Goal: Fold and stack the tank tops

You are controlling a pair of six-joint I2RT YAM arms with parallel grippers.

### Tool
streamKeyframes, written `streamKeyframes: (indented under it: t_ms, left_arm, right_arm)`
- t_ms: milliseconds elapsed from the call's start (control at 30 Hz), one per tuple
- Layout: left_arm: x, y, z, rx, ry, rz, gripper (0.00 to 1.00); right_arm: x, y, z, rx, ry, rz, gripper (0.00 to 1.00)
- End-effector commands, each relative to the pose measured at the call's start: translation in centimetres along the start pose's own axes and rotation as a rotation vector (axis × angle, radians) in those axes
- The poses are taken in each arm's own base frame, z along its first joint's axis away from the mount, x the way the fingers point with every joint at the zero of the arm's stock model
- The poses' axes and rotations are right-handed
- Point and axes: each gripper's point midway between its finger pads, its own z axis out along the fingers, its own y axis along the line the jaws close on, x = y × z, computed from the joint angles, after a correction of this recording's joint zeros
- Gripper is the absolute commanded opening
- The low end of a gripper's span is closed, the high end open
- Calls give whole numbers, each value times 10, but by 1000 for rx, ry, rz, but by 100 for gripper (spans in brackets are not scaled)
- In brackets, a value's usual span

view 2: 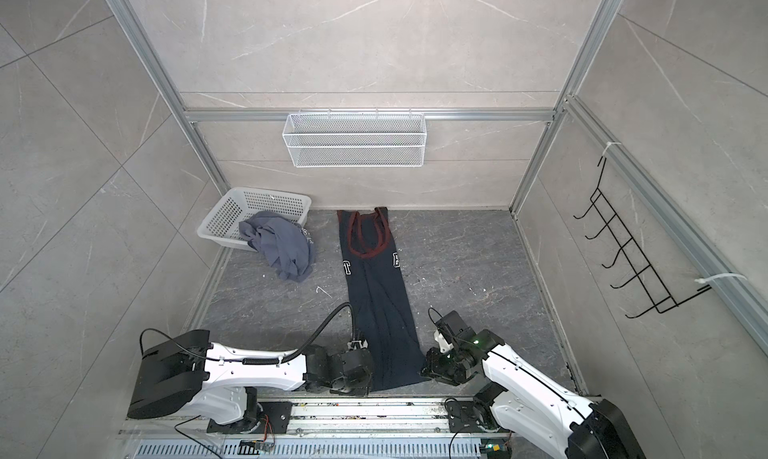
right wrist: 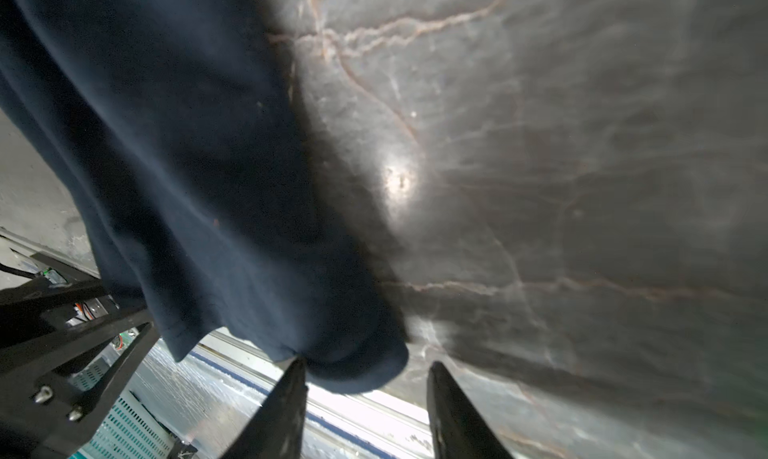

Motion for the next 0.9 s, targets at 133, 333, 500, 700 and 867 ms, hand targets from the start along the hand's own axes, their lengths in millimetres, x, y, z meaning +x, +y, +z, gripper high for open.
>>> streamKeyframes:
  t_ms: [133, 333, 500, 700, 867]
  left_arm:
    - [0, -8, -4, 27, -1, 8, 28]
    - [-5, -8, -13, 21, -30, 12, 17]
    - [-17, -4, -30, 2, -86, 6, 11]
    - [-47, -9, -57, 25, -172, 7, 9]
    - [-101, -7, -84, 49, -292, -30, 9]
  right_arm:
    - [-2, 4, 13, 21, -7, -12, 33]
    - [-1, 13, 8, 72, -20, -51, 16]
    - [-6, 18, -11, 115, -56, -68, 9]
    - [-25, 47, -32, 133, -81, -105, 3]
    - [-64, 78, -60, 180, -197, -183, 0]
